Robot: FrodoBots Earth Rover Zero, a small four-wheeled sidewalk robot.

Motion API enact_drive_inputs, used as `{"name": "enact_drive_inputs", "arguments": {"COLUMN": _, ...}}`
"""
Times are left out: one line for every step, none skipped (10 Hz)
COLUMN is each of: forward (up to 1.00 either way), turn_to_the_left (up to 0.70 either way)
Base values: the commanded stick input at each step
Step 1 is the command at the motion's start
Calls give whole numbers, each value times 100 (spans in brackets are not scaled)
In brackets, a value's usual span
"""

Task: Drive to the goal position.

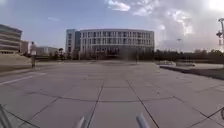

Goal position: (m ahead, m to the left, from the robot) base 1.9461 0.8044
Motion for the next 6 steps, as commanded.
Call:
{"name": "enact_drive_inputs", "arguments": {"forward": 45, "turn_to_the_left": 0}}
{"name": "enact_drive_inputs", "arguments": {"forward": 45, "turn_to_the_left": 0}}
{"name": "enact_drive_inputs", "arguments": {"forward": 45, "turn_to_the_left": 0}}
{"name": "enact_drive_inputs", "arguments": {"forward": 45, "turn_to_the_left": 0}}
{"name": "enact_drive_inputs", "arguments": {"forward": 45, "turn_to_the_left": 0}}
{"name": "enact_drive_inputs", "arguments": {"forward": 45, "turn_to_the_left": 0}}
